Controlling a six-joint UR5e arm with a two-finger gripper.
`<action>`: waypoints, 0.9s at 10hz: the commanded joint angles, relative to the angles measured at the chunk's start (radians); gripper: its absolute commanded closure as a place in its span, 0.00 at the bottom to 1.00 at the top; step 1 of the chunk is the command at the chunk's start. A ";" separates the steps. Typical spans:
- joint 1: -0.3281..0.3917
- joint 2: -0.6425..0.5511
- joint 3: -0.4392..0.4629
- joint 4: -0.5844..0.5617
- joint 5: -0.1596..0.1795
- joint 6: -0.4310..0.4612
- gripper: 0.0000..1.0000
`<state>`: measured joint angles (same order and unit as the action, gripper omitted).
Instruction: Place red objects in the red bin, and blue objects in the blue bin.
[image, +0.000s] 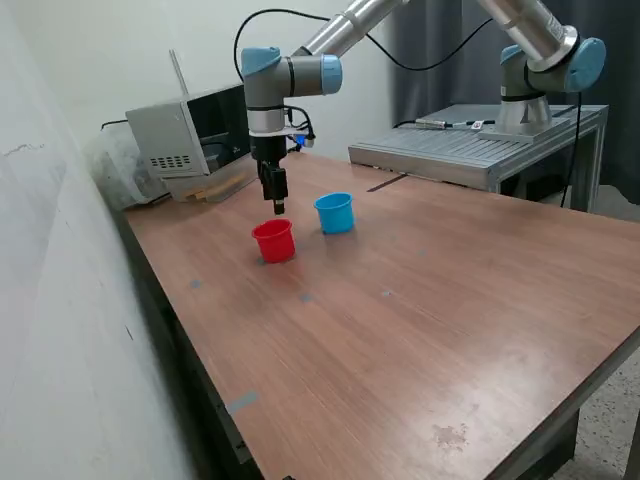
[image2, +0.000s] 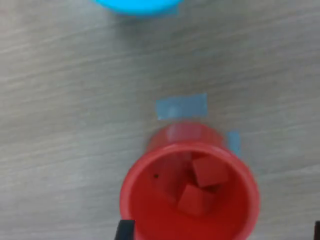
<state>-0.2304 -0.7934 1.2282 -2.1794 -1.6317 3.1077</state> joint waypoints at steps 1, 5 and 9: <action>0.041 -0.128 0.094 0.018 0.001 0.005 0.00; 0.137 -0.407 0.213 0.222 0.004 0.012 0.00; 0.199 -0.634 0.258 0.470 -0.002 0.057 0.00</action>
<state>-0.0542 -1.3497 1.4746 -1.8119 -1.6317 3.1389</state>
